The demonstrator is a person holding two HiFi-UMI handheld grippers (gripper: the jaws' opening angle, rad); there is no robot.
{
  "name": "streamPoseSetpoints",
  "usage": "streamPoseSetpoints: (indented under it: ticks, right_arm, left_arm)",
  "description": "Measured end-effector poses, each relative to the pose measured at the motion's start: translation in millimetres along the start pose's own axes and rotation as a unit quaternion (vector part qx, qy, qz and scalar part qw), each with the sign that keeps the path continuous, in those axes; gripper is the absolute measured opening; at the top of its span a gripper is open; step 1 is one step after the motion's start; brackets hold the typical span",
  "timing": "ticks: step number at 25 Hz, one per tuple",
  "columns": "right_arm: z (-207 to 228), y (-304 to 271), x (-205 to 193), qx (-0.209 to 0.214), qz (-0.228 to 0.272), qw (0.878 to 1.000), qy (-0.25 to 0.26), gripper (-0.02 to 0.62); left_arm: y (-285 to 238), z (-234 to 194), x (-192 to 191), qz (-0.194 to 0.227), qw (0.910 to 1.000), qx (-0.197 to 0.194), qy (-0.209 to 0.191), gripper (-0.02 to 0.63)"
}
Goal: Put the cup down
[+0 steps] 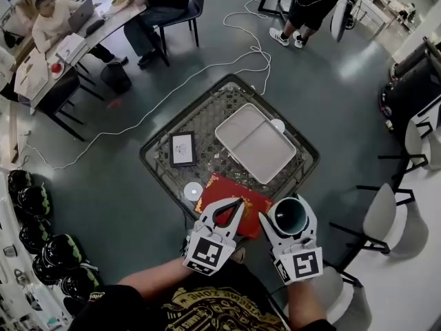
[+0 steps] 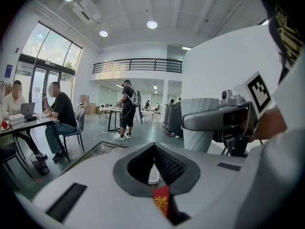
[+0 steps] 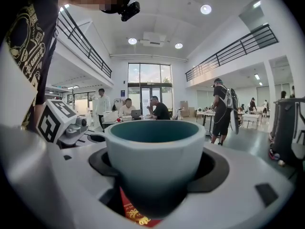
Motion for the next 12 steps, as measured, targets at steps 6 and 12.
streamPoseSetpoints:
  ticks: [6,12]
  right_arm:
    - [3,-25,2,-0.017,0.008,1.000,0.003,0.373]
    - [12,-37,6,-0.048,0.013,0.999,-0.004,0.373]
  left_arm:
    - [-14,-19,-8,-0.002,0.9999,-0.010,0.001,0.003]
    - [-32,-36,-14,-0.001,0.9998,-0.015,0.011,0.003]
Point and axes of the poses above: the fingertips, and each gripper's own axes: y backward along the fingers, z to its right, x out of its top, the point moved 6 cm from there along y, backward along the fingers, and after that the axes turned 12 degrees about -y, right-handed, at the moved point
